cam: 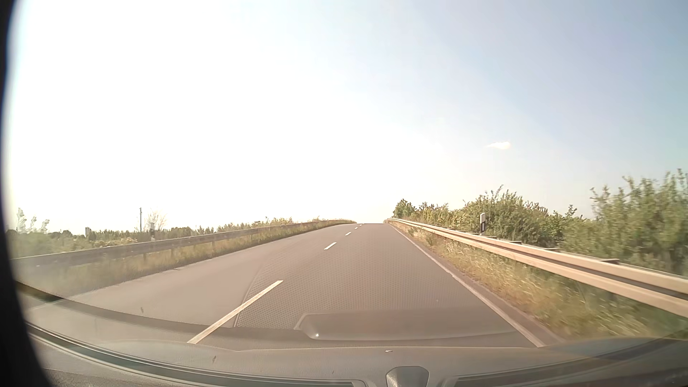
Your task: Follow the waypoints while adhering to traffic rules and regulations
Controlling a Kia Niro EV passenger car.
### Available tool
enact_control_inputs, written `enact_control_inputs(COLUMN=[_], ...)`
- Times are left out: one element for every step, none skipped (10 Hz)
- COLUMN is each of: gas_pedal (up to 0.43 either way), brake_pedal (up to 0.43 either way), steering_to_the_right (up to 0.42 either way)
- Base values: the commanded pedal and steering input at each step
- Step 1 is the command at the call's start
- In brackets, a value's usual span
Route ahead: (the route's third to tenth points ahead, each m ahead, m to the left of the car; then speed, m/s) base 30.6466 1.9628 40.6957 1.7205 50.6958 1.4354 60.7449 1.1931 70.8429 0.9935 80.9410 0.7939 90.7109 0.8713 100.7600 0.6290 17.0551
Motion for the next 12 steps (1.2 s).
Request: enact_control_inputs(gas_pedal=[0.22,0.22,0.22,0.22,0.22,0.22,0.22,0.22,0.22,0.22,0.22,0.22], brake_pedal=[0.006,0.006,0.006,0.006,0.006,0.006,0.006,0.006,0.006,0.006,0.006,0.006], steering_to_the_right=[0.002,0.002,0.001,0.002,0.001,0.001,0.002,0.002,0.002,0.001,0.001,0.001])
